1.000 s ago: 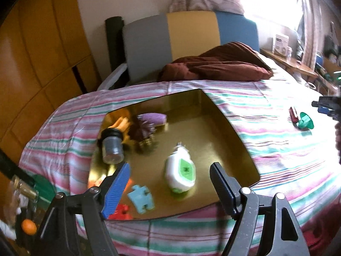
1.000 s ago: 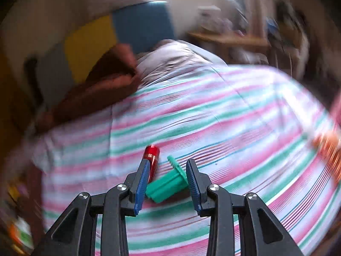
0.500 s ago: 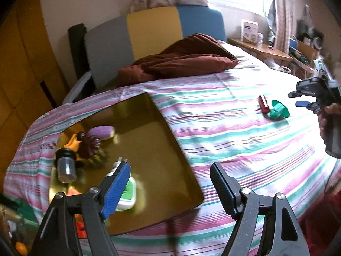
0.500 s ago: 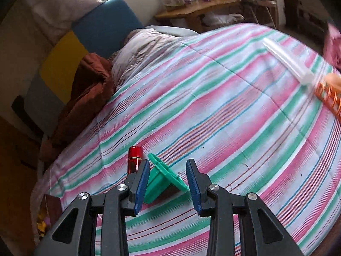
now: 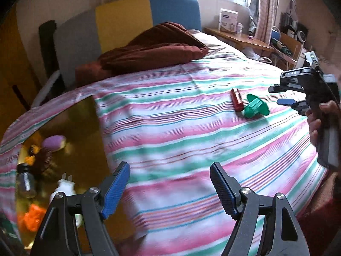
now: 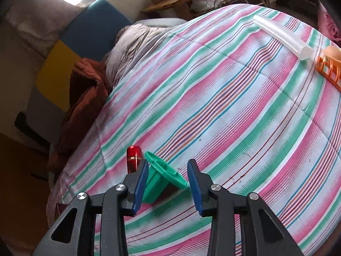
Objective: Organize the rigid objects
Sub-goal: 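Grasp the red cylinder with the left tool while the right tool grasps the green spool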
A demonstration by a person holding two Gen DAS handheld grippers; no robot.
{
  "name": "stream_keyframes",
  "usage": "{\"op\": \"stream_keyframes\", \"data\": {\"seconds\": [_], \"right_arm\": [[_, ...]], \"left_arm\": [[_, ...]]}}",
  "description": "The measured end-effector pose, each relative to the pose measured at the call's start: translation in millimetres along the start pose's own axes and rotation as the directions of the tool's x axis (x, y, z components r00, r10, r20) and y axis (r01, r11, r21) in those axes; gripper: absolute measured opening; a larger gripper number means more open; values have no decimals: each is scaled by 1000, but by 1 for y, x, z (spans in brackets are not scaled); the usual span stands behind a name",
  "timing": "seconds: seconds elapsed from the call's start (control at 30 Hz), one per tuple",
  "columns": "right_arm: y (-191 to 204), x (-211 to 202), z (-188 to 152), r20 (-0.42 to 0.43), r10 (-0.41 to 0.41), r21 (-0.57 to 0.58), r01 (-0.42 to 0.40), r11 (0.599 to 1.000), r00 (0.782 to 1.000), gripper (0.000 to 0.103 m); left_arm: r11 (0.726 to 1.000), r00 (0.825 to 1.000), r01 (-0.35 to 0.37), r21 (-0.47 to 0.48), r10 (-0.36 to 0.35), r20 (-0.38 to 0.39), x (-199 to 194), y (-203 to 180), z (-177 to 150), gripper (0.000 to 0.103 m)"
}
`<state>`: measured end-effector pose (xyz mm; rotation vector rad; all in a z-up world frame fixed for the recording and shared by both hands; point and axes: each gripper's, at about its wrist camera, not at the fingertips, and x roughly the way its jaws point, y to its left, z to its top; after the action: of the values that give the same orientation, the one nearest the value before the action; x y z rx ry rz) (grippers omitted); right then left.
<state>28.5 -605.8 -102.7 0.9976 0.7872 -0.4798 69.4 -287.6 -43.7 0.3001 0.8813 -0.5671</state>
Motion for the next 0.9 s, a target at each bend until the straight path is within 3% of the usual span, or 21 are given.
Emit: {"op": "stream_keyframes", "data": {"seconds": [0.1, 0.27, 0.63, 0.77, 0.83, 0.9], "right_arm": [[-4, -4, 0, 3, 20, 29, -20, 999, 1000, 39], [-2, -6, 0, -1, 24, 30, -24, 999, 1000, 39], [-2, -12, 4, 11, 74, 54, -74, 996, 997, 40], [-5, -14, 6, 20, 82, 67, -83, 994, 996, 40], [-5, -14, 6, 18, 87, 70, -88, 994, 996, 40], [-4, -13, 6, 14, 92, 68, -93, 993, 996, 40]], "left_arm": [[999, 1000, 31, 7, -31, -7, 16, -12, 15, 78], [992, 993, 113, 50, -110, -51, 54, -38, 47, 67], [962, 960, 260, 85, -247, -133, 126, -93, 121, 61], [956, 957, 266, 122, -246, -155, 149, -115, 138, 48], [952, 949, 274, 134, -246, -197, 166, -127, 142, 47], [955, 947, 263, 137, -229, -225, 183, -134, 142, 39]]}}
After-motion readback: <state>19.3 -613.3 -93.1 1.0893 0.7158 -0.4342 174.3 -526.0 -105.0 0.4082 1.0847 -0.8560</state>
